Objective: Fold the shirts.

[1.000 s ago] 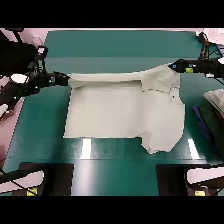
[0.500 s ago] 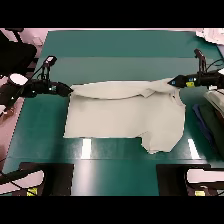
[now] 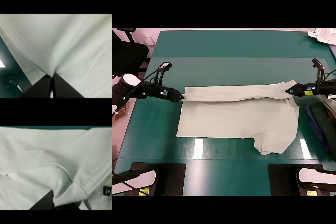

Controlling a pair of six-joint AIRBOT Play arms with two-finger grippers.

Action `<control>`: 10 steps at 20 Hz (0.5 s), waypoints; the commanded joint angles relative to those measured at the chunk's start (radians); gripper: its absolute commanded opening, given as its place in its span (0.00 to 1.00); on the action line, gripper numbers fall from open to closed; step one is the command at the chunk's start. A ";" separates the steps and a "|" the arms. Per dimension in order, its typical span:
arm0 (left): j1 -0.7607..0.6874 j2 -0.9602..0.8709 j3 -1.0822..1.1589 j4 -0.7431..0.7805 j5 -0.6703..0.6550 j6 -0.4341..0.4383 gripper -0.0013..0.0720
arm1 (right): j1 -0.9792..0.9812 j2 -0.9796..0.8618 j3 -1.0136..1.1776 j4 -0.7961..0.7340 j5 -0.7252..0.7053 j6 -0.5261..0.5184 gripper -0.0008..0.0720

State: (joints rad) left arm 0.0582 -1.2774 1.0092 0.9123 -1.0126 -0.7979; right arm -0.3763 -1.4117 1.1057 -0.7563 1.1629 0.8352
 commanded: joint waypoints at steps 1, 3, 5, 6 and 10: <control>0.001 0.000 -0.001 0.038 -0.064 -0.014 0.05 | -0.011 0.000 -0.006 -0.007 0.012 0.000 0.04; 0.001 0.000 -0.001 0.047 -0.057 -0.014 0.05 | -0.011 -0.022 -0.006 -0.006 0.026 0.001 0.04; 0.001 -0.009 -0.001 0.047 -0.031 -0.014 0.05 | -0.011 -0.054 -0.006 -0.006 0.045 0.001 0.04; 0.001 -0.018 -0.002 0.047 -0.022 -0.014 0.05 | -0.011 -0.069 -0.006 -0.006 0.046 0.001 0.04; 0.000 -0.069 -0.006 0.046 0.011 -0.014 0.05 | -0.011 -0.111 -0.006 -0.028 0.071 0.005 0.04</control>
State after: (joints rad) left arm 0.0578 -1.3190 1.0050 0.9569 -1.0328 -0.8112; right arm -0.3878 -1.4952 1.1000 -0.7666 1.2091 0.8356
